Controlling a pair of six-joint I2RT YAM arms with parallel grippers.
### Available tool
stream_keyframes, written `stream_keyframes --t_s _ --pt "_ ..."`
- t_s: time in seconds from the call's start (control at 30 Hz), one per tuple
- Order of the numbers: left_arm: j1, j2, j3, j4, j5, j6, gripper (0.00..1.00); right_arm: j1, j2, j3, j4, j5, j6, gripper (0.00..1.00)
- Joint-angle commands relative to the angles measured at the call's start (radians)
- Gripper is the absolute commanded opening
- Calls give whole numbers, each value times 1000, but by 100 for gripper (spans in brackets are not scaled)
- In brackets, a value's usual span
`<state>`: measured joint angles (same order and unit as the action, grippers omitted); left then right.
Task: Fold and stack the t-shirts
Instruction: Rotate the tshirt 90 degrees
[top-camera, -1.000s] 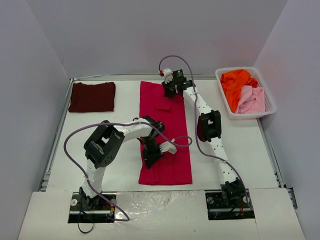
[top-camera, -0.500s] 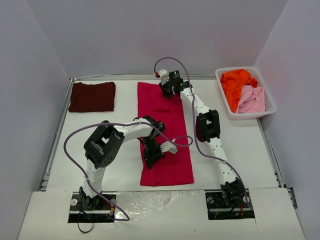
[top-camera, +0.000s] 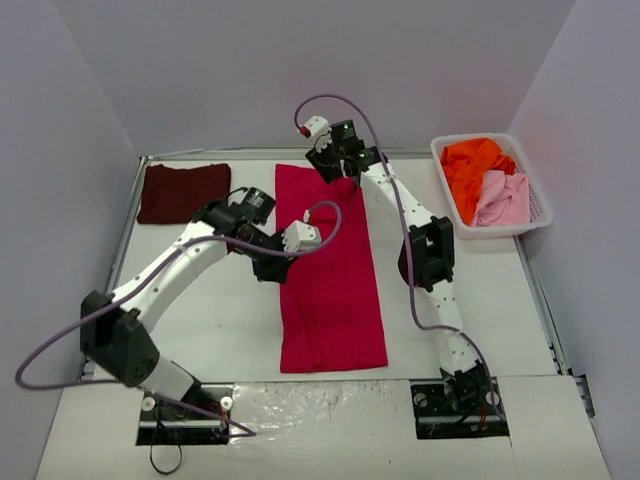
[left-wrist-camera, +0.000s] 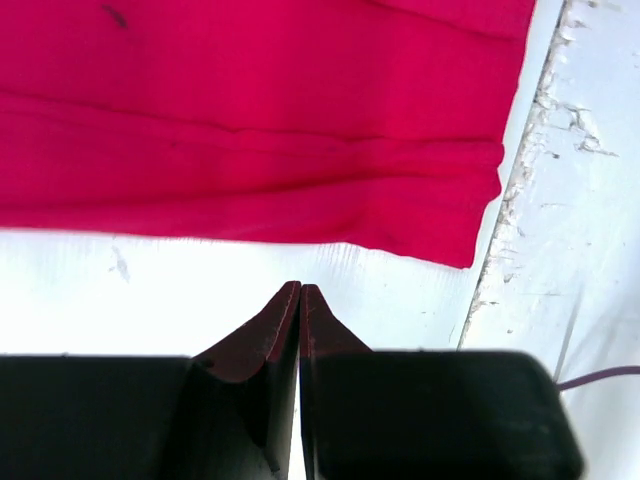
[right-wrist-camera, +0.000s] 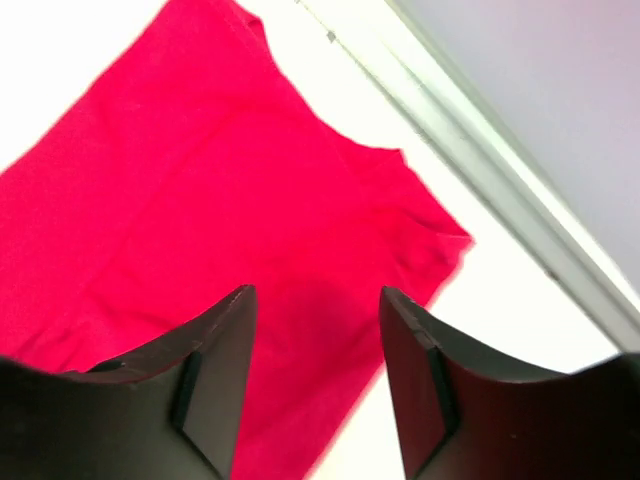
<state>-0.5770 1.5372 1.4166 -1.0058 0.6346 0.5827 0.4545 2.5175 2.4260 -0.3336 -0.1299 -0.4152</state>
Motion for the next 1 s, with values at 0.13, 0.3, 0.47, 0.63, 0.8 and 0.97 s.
stream_keyframes --t_s 0.13,0.3,0.47,0.63,0.8,0.97 --pt "186 -265 -189 165 -35 -115 3 6 -457 -374 -13 13 -6 55" --pt "268 -431 -352 298 -85 -182 3 36 -727 -711 -114 -28 -53 28" --pt "414 -515 -387 358 -113 -268 2 50 -833 -942 -226 -161 -54 0" --pt "521 -581 -413 380 -101 -299 2 102 -846 -1045 -246 -201 -54 0" --pt "626 -647 -446 389 -85 -302 3 127 -783 -1055 -255 -238 -63 0" --pt "723 -689 -461 386 -73 -310 3 202 -669 -1033 -260 -260 -89 0"
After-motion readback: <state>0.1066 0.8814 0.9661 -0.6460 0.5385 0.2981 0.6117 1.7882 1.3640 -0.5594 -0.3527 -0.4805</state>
